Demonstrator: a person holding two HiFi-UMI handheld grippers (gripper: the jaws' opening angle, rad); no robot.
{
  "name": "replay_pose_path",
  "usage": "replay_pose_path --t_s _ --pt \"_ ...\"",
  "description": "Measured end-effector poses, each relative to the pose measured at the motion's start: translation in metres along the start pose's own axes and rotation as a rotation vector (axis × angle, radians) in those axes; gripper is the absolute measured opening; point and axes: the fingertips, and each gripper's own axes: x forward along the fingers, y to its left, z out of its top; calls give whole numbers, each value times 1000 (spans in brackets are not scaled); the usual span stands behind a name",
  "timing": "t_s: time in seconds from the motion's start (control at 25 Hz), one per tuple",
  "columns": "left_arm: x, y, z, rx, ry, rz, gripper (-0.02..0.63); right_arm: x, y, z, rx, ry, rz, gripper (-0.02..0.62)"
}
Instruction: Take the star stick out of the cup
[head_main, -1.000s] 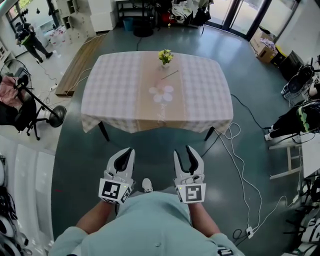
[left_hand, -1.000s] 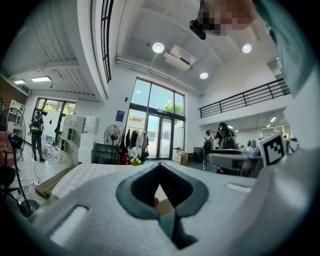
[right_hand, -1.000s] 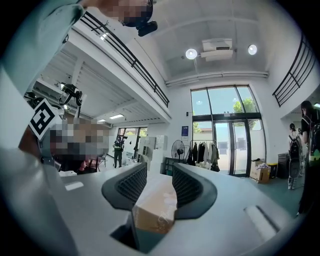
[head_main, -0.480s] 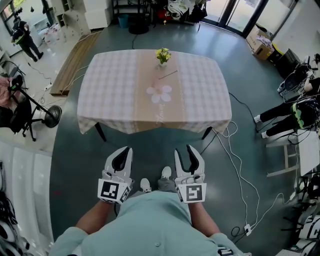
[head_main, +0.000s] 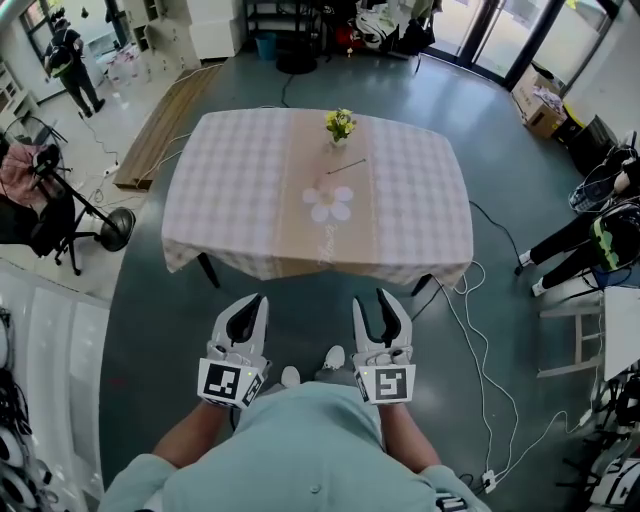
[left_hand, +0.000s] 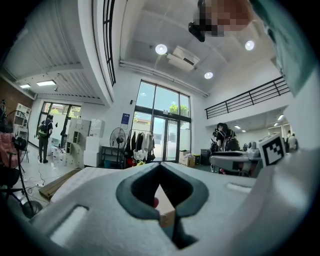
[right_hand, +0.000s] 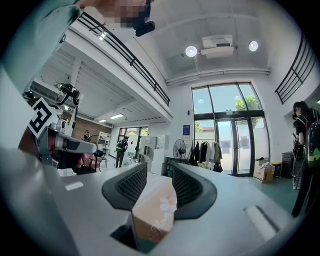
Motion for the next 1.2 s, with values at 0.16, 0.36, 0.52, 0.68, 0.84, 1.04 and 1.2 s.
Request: replay_pose_path --t_s 0.16,0.36,0.52,0.68,0.84,1.04,1.2 --pt "17 -3 11 0 -10 27 4 15 -18 1 11 -6 24 138" --pt "43 -12 21 8 -31 43 4 34 -42 2 7 -13 51 138" --pt "65 -28 21 14 -34 54 4 39 -69 -4 11 -15 60 137" --pt "84 -45 26 18 -28 76 4 41 -96 -3 19 -14 75 135" --pt "95 -53 26 19 -21 106 3 45 -112 -6 25 -12 93 133" --pt "101 -55 16 28 8 115 4 49 -115 -19 49 -12 108 133" --pt "113 -59 21 24 13 112 4 53 -125 -18 55 -4 107 133"
